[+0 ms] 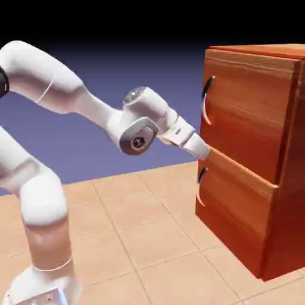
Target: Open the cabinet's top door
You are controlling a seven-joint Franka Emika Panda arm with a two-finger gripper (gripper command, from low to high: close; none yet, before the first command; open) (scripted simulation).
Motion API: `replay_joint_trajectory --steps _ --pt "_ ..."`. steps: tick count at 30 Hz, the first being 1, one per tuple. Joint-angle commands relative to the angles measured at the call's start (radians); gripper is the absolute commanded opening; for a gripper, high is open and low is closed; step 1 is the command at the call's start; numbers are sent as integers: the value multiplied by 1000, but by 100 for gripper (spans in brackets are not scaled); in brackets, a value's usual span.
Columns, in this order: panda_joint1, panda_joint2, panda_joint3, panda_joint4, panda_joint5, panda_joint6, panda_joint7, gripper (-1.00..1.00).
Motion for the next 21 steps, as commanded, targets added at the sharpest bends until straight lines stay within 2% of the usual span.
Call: replay_joint_trajectory --steps 1,21 --pt "32 36 -32 6 39 -7 -16 0" --pt "680 761 -666 128 827 -139 -328 0"
